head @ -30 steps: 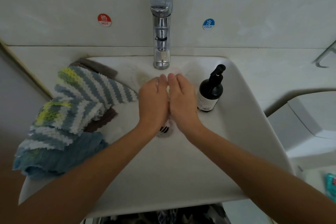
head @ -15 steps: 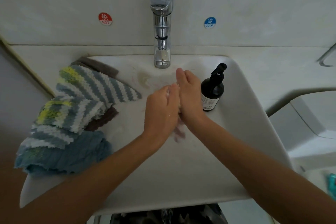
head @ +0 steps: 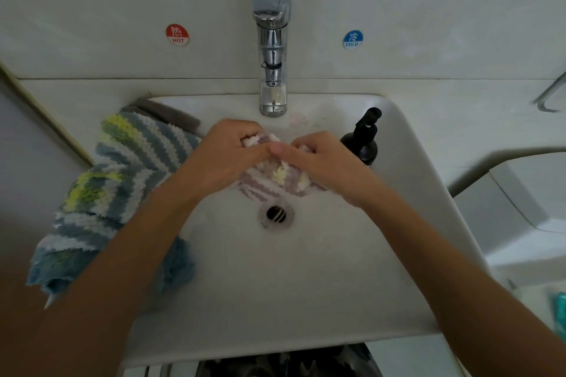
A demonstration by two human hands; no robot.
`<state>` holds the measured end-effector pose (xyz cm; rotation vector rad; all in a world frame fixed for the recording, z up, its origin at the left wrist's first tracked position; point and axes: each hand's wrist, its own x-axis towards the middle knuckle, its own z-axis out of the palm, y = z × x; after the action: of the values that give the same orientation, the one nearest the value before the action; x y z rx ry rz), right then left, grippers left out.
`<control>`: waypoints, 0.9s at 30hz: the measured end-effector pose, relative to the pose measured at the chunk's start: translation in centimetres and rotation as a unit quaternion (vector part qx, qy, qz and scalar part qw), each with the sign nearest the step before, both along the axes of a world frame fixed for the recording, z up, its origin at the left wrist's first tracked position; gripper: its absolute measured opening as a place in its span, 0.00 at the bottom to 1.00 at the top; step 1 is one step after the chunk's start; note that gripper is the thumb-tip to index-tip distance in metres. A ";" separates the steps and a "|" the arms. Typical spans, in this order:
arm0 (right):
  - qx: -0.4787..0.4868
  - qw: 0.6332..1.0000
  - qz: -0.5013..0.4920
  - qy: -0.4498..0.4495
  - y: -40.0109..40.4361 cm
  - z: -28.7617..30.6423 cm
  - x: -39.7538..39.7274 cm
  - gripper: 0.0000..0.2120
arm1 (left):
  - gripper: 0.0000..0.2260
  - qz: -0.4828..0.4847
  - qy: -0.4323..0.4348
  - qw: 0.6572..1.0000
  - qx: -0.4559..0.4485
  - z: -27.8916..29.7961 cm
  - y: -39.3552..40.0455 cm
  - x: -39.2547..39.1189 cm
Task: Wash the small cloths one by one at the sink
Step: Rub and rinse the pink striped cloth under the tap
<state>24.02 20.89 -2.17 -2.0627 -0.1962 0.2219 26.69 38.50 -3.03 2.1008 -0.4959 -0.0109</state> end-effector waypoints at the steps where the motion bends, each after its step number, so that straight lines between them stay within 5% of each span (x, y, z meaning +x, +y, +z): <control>1: -0.015 1.000 0.022 0.016 -0.1 0.3 -0.2 0.24 | 0.12 -0.017 0.005 1.000 0.005 0.3 0.2 -0.1; 5: -0.076 0.993 0.061 0.070 -1.2 1.1 -0.3 0.28 | 0.01 -0.064 0.034 0.997 0.024 1.3 0.6 -0.3; 16: -0.038 0.992 0.058 0.108 -1.8 -0.1 0.4 0.13 | 0.11 -0.046 0.098 0.986 0.127 0.6 1.0 0.1; 23: 0.114 0.990 0.012 0.088 -2.0 0.0 0.7 0.09 | 0.04 -0.047 0.157 0.985 0.049 0.2 0.3 -0.1; 27: 0.139 0.985 0.027 0.098 -2.4 0.0 0.7 0.07 | 0.09 -0.040 0.207 0.977 -0.010 0.0 -0.1 -0.4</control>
<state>24.74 18.50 -2.17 -1.7487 -0.1542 0.4059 26.29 38.41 -3.03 1.9857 -0.3232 -0.4783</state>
